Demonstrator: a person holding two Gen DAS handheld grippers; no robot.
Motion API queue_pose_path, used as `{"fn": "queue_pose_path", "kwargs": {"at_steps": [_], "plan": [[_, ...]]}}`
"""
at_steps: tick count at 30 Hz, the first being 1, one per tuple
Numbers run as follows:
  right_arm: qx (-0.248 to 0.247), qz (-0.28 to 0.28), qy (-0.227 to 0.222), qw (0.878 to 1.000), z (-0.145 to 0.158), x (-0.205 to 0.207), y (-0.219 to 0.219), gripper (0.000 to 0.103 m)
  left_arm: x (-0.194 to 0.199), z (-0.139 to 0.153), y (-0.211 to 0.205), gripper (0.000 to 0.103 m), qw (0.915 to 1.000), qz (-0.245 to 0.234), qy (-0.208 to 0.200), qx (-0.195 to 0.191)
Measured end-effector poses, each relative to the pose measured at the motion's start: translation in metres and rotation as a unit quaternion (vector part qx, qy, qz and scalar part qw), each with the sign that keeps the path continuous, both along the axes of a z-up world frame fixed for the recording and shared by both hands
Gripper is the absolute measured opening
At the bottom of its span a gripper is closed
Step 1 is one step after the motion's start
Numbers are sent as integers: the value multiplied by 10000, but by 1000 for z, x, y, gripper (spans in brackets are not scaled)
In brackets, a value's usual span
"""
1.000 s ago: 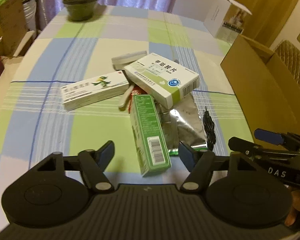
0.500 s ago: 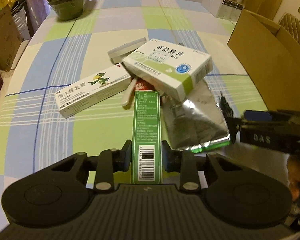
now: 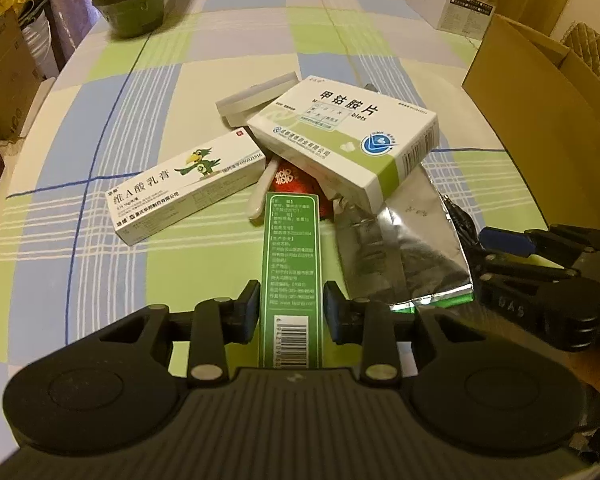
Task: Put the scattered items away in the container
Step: 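Grasp the black cable with the right tool while the left tool grasps the green box, then carry the cable and green box into the cardboard box and release them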
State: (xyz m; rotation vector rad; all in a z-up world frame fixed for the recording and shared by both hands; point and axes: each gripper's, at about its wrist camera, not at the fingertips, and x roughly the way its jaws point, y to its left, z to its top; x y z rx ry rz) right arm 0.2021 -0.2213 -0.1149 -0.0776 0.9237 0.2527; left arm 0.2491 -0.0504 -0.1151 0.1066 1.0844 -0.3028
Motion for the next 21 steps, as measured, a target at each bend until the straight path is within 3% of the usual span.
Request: {"fn": "queue_pose_path", "kwargs": {"at_steps": [1, 2, 11, 21], "plan": [[0, -5, 9, 10000, 0, 1, 0, 26, 1, -1, 0, 27, 10000, 3, 23, 8], [-9, -2, 17, 10000, 1, 3, 0, 17, 1, -2, 0, 27, 10000, 0, 46, 21], [-2, -57, 28, 10000, 7, -12, -11, 16, -12, 6, 14, 25, 9996, 200, 93, -198], [259, -251, -159, 9992, 44, -48, -20, 16, -50, 32, 23, 25, 9993, 267, -3, -276]]}}
